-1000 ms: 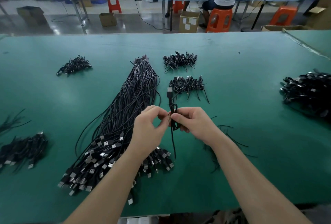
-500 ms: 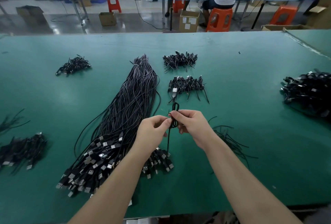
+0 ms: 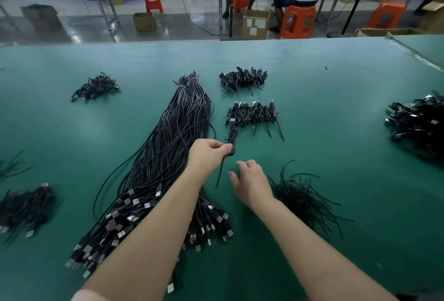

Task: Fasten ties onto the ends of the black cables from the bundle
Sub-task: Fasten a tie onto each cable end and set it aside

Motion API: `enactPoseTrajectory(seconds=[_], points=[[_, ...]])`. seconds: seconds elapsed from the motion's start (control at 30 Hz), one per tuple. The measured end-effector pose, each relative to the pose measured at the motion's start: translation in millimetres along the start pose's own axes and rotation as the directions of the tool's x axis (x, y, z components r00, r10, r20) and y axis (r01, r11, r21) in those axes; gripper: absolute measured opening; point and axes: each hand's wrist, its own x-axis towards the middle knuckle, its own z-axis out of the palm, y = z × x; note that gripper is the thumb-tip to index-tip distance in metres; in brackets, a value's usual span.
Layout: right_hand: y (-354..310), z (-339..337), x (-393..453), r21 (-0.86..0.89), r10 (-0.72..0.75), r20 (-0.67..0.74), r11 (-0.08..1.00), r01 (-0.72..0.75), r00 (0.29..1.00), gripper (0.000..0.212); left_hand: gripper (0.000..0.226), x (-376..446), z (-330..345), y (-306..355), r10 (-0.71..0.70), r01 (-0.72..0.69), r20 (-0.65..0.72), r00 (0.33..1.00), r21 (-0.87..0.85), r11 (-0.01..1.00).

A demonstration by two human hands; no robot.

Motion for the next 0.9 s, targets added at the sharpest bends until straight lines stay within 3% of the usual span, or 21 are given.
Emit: enactPoseTrajectory(seconds=[0.1,0.2,0.5,0.7,0.9], points=[[8,17,0,-0.225,-0.155,-0.106,0.966,0.128,0.982,0.038,0.030,38,17,12,0.010,-0.005,-0.037,0.999,0.132,0.991],[10,25,-2,-0.306,-0.228,-0.187,0.938,0.164,0.956,0.032,0.031,75,32,22,0.032,-0.017,-0.074,0.997,0.197,0.980],[11,31,-2,-0.277,-0.233,-0.198,0.945,0.174,0.952,0.011,0.036,158,70,50,0.063,-0.020,-0.108,0.992,0.361,0.932],[10,29,-1,-0.233,-0.206,-0.203,0.960,0.157,0.957,0.015,0.030,171,90,37,-0.007,0.067,-0.135,0.991,0.445,0.893],[12,30,1,-0.254,-0.223,-0.150,0.950,0.180,0.963,0.030,0.031,160,84,36,0.098,-0.003,-0.175,0.980,0.472,0.881]])
